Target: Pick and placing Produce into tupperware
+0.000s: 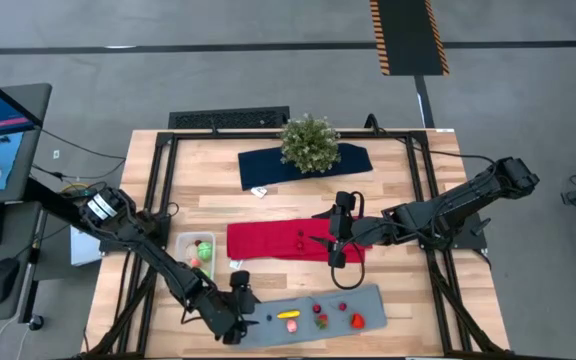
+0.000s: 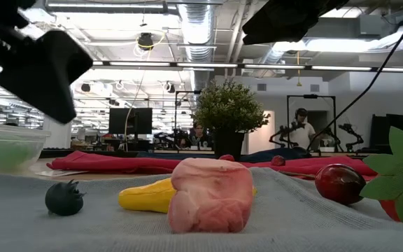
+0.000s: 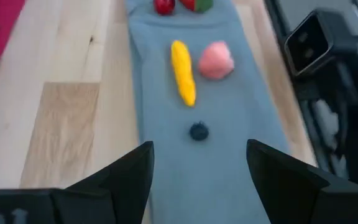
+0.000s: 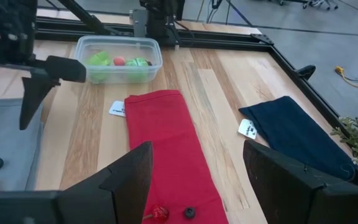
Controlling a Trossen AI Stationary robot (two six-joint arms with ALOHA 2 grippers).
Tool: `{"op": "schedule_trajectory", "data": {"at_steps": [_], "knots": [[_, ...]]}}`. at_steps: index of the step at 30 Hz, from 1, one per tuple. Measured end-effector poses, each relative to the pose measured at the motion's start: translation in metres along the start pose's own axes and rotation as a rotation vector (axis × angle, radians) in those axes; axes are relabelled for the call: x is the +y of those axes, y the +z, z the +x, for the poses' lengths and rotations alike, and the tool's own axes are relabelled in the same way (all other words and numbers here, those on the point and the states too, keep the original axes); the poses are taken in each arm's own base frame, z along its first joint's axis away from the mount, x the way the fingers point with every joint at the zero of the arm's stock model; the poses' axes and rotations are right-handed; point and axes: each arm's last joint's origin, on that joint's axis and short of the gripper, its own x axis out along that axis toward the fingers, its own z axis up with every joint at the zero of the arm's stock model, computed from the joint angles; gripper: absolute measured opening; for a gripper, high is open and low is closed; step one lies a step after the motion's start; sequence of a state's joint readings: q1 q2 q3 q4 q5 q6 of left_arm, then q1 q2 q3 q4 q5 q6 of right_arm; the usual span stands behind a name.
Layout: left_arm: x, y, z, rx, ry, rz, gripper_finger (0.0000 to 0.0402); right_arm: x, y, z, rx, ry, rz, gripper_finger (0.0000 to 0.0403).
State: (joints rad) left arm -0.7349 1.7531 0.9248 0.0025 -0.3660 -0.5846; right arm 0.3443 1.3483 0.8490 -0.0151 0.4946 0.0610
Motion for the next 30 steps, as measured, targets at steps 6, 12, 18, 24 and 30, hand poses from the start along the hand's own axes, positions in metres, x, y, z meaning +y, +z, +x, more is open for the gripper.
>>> {"op": "schedule_trajectory", "data": {"at_steps": [6,12,18,24,30], "knots": [[0.001,-0.008,0.008,-0.014,-0.025,0.040,0.0245,0.000,0.000,0.000,0.000,0.000,0.000,0.0275],[0.001,-0.011,0.027,-0.005,-0.070,0.057,0.0245,0.000,0.000,0.000,0.002,0.000,-0.001,0.0275],[0.006,-0.009,0.038,-0.028,-0.095,0.057,0.0245,0.000,0.000,0.000,0.005,0.000,-0.003,0.0275],[0.006,-0.006,0.038,-0.057,-0.102,0.076,0.0245,0.000,0.000,0.000,0.005,0.000,-0.002,0.0275],[0.005,-0.009,0.044,-0.066,-0.110,0.080,0.0245,0.000,0.000,0.000,0.002,0.000,-0.001,0.0275]]}}
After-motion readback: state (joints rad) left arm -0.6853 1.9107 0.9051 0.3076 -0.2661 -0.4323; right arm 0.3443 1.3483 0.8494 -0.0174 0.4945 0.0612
